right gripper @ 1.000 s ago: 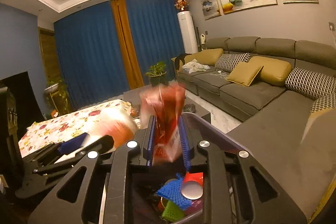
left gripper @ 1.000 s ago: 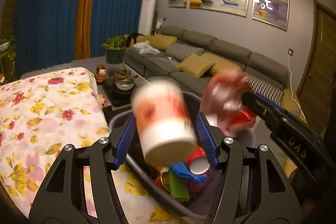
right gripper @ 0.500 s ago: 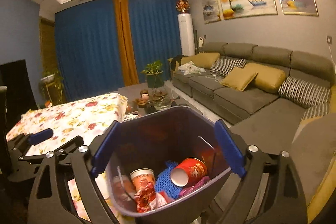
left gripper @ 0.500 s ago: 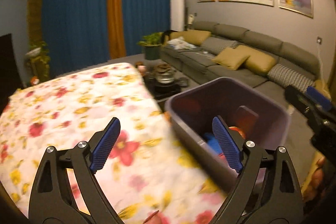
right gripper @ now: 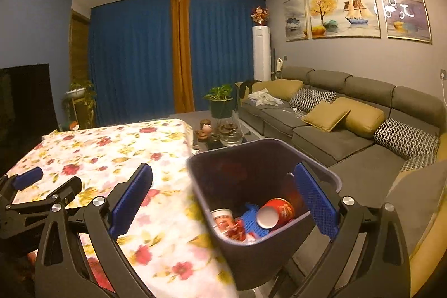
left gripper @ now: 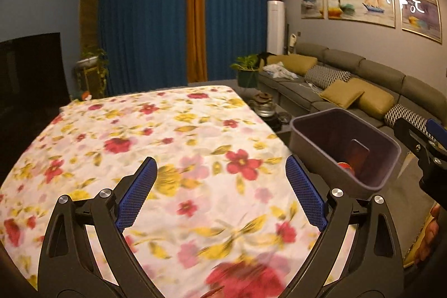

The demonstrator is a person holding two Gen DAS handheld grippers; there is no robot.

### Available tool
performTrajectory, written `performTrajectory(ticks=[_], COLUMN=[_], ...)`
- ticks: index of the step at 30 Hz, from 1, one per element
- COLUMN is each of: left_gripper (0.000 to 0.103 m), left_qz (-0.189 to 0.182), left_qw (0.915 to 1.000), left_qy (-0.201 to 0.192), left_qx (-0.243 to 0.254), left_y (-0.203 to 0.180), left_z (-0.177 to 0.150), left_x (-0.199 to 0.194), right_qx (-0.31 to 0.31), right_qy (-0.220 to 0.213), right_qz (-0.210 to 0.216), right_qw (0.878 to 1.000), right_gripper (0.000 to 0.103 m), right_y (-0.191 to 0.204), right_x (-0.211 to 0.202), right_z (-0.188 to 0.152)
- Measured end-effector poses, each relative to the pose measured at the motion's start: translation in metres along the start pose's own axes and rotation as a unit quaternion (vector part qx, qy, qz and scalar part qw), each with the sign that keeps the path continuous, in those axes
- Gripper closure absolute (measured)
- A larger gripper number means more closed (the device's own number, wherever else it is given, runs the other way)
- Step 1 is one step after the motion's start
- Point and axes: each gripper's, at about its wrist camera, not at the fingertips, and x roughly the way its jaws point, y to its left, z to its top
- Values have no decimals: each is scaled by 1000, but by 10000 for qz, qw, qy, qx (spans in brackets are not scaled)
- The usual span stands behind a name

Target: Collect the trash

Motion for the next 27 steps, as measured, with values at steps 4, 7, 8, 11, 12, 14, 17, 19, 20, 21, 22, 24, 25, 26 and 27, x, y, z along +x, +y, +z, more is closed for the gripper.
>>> performTrajectory(ticks=[4,7,8,11,12,14,17,19,20,21,22,24,25,26,27], left_gripper=[11,11,11,11,11,11,11,11,11,11,11,11,11,11,11], left_qz=[126,215,236,287,318,350,372,391,395,387,384,363,351,341,335], left_qw=[9999,9997,9996,9994,9993,9991,9989,9988,9987,9988,9988,9988,9988,9988,9988], left_qy=[-66,-97,-123,-170,-173,-188,-233,-259,-269,-277,-283,-303,-305,-306,-311], left_qx=[0,-38,-62,-90,-105,-129,-151,-151,-150,-147,-143,-141,-146,-156,-156], left_y=[13,25,30,38,42,46,51,53,54,55,55,56,56,56,56], left_z=[-6,-11,-13,-16,-18,-19,-22,-24,-25,-25,-26,-26,-26,-26,-27], left_x=[-19,-33,-39,-48,-53,-58,-68,-73,-76,-77,-80,-83,-83,-85,-85], right_qx=[-19,-10,-14,-68,-89,-128,-207,-214,-209,-205,-209,-229,-229,-223,-210], right_qy=[-19,-7,-20,-54,-55,-60,-71,-82,-83,-85,-83,-76,-86,-94,-99], right_qz=[41,45,47,85,121,158,212,243,248,246,248,234,232,233,232], right_qw=[10000,10000,10000,9999,9999,9998,9995,9994,9994,9995,9994,9994,9994,9994,9995], right_gripper=[6,6,6,6,6,6,6,6,6,6,6,6,6,6,6], right_y=[16,25,29,43,48,55,64,64,65,66,67,69,70,70,70], right_x=[-18,-28,-32,-46,-50,-56,-65,-68,-70,-72,-73,-74,-76,-76,-77], right_z=[-3,-5,-6,-11,-13,-15,-19,-20,-20,-21,-21,-22,-23,-23,-24])
